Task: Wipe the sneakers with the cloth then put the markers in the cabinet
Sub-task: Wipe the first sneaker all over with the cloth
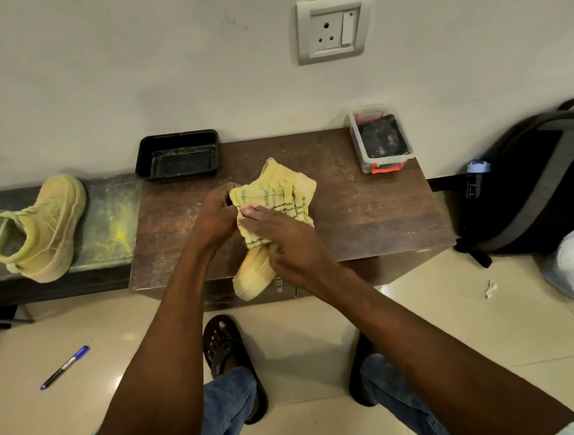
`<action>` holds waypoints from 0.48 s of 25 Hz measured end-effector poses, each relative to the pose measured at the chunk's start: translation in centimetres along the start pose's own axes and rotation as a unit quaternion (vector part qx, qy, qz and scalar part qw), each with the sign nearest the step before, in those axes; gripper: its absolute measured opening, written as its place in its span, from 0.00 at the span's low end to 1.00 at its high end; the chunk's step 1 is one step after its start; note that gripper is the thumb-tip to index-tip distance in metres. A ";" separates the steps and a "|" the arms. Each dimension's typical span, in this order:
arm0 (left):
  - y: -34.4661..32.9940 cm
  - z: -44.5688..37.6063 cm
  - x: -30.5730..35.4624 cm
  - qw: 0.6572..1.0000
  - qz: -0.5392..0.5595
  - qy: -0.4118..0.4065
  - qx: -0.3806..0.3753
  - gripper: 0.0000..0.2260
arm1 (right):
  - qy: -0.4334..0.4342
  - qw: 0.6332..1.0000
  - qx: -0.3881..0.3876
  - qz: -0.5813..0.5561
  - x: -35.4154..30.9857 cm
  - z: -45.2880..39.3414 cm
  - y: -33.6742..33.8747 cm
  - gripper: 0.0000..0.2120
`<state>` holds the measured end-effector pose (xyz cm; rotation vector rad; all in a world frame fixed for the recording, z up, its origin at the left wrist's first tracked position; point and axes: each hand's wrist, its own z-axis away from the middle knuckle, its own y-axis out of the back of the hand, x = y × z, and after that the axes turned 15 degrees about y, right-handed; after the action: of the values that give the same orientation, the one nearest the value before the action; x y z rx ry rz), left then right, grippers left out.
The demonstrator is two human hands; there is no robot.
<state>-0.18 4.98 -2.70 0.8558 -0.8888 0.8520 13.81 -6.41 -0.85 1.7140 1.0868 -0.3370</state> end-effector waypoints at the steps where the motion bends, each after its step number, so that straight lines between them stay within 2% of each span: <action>1: 0.2 0.1 0.0 1.000 0.020 0.009 -0.004 0.02 | 0.013 1.000 -0.017 0.002 0.3 -0.2 0.3 0.30; 3: 0.4 0.5 0.2 0.998 0.046 0.031 -0.011 0.04 | -0.073 0.997 0.034 0.012 2.6 -0.2 1.9 0.30; 5: 0.3 0.7 0.4 0.998 0.043 0.037 -0.014 0.06 | -0.177 0.978 0.096 0.057 4.5 0.3 3.4 0.32; 6: 0.1 0.7 0.6 0.999 0.036 0.033 -0.011 0.06 | -0.190 0.974 0.105 0.071 4.3 0.5 3.4 0.32; 8: -0.3 0.8 0.8 0.999 0.033 0.030 -0.001 0.06 | -0.124 0.987 0.076 0.063 2.4 0.2 1.9 0.30; 11: 0.0 0.7 0.5 0.997 0.054 0.043 0.027 0.05 | 0.036 0.996 -0.068 0.048 0.1 0.7 0.3 0.31; 12: 0.1 0.6 0.4 0.997 0.055 0.047 0.029 0.05 | 0.035 0.996 -0.070 0.052 0.8 0.5 0.8 0.31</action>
<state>-0.26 4.61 -2.06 0.8157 -0.8371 1.0098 15.03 -6.53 -1.11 1.6607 1.0414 -0.1324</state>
